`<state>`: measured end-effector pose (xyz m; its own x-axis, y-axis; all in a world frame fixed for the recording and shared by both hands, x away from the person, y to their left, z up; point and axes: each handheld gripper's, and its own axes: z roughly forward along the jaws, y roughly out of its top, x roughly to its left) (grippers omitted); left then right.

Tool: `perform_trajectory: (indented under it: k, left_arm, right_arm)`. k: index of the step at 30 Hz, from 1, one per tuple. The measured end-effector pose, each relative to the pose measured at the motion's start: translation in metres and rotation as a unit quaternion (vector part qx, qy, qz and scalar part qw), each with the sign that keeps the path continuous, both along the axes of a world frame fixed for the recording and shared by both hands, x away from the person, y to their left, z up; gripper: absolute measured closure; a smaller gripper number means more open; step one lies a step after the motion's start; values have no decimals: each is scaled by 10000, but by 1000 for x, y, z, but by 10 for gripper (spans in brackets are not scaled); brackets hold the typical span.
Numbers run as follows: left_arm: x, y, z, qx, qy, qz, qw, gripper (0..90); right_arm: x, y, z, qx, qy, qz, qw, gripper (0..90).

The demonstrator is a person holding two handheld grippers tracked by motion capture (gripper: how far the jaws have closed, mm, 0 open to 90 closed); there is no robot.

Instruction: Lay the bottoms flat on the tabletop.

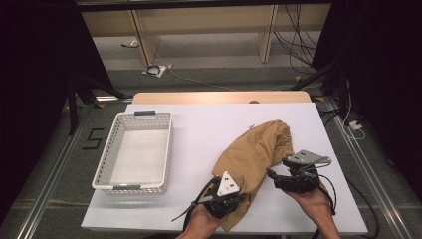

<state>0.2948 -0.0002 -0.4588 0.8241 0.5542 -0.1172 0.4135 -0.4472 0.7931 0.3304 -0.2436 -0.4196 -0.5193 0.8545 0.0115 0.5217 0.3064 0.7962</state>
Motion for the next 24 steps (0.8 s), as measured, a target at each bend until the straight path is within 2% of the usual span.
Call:
perform_trajectory:
  k: [7,9,10,11,12,13,14,15,18,20,24]
  left_arm:
    - [-9,-8,-11,131,98,-186,9997,862]
    - [-7,-4,-10,49,259,-226,9994,768]
    - [-7,-2,-9,16,311,-249,9992,768]
    - [-7,2,-6,1,329,-282,9991,730]
    - [-7,5,-4,7,329,-276,9991,641]
    - [-7,8,-2,23,324,-245,9992,641]
    - [-7,13,1,63,300,-168,9994,536]
    - [-7,16,4,83,284,-125,9995,536]
    - [-5,31,13,136,237,-6,9996,449]
    - [-4,42,18,96,224,75,9997,413]
    - [0,61,20,85,281,297,9991,362]
  right_arm:
    - [0,-2,0,51,22,0,10000,352]
    - [0,1,0,31,25,61,10000,353]
    - [0,1,0,31,25,61,10000,353]
    - [0,1,0,35,18,77,10000,353]
    - [-1,4,1,34,43,130,9999,354]
    - [-1,4,1,34,43,130,9999,354]
    - [-2,6,1,14,20,197,9998,353]
    - [-2,6,1,14,20,197,9998,353]
    - [-3,10,2,27,13,273,9996,354]
    - [-4,14,4,28,26,322,9995,353]
    - [-7,24,6,128,70,521,9985,353]
